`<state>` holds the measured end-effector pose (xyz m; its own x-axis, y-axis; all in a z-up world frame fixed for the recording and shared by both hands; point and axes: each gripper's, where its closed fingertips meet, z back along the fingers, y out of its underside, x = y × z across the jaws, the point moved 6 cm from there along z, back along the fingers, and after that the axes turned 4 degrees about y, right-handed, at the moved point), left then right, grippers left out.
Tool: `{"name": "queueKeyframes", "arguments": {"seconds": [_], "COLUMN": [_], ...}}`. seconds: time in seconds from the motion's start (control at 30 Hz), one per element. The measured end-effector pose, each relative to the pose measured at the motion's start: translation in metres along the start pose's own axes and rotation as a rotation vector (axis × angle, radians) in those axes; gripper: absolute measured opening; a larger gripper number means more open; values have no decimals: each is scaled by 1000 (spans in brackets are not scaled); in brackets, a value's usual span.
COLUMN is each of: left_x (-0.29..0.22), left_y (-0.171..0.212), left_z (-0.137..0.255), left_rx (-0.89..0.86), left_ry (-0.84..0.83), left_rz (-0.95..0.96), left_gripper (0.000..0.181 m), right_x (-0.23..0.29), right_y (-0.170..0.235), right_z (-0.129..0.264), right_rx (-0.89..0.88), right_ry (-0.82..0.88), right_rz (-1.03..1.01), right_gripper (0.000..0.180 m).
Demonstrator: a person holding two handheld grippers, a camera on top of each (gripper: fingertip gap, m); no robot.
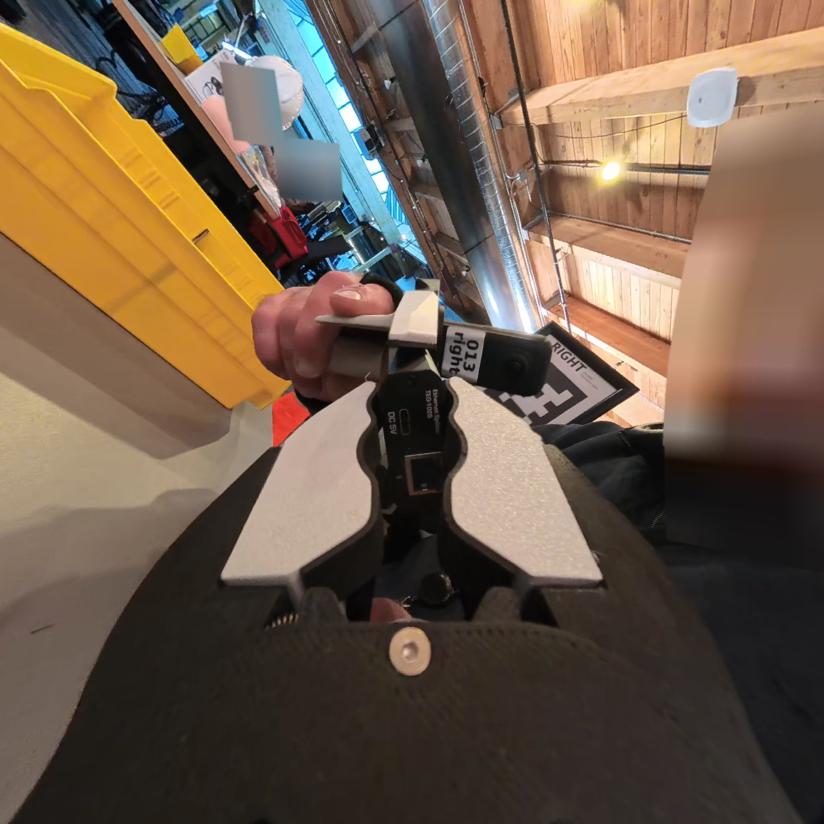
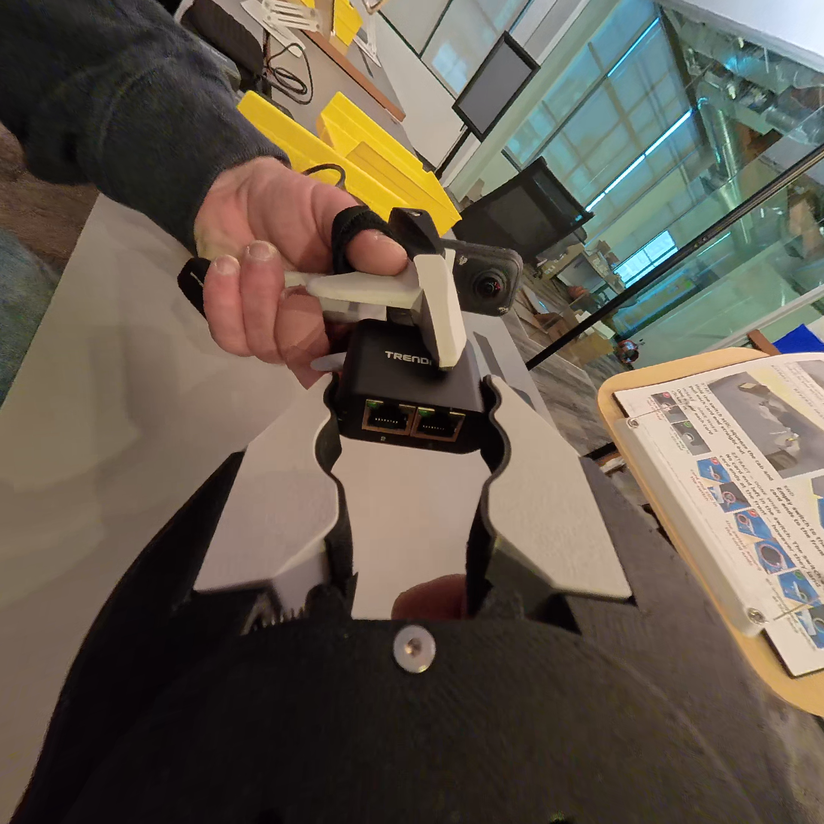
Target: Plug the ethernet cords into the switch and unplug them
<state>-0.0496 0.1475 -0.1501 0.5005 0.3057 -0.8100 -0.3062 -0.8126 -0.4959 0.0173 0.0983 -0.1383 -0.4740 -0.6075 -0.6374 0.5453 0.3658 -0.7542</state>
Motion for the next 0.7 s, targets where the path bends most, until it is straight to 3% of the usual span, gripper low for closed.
{"name": "queueKeyframes", "arguments": {"seconds": [0.03, 0.2, 0.6, 0.7], "left_x": [1, 3, -3, 2], "left_y": [0, -2, -4, -11], "left_z": [0, 1, -2, 6], "left_rx": [-3, -24, -48, -52], "left_ry": [3, -26, 11, -112], "left_rz": [-5, -25, -41, -94], "left_gripper": [24, 24, 25, 63], "right_x": [0, -2, -5, -9], "right_y": [0, 1, -3, -2], "right_z": [0, -2, 0, 3], "right_rx": [1, -14, -17, -40], "right_ry": [-5, -47, -5, -7], "right_rz": [-18, -169, -118, -176], "right_gripper": [62, 62, 61, 61]}}
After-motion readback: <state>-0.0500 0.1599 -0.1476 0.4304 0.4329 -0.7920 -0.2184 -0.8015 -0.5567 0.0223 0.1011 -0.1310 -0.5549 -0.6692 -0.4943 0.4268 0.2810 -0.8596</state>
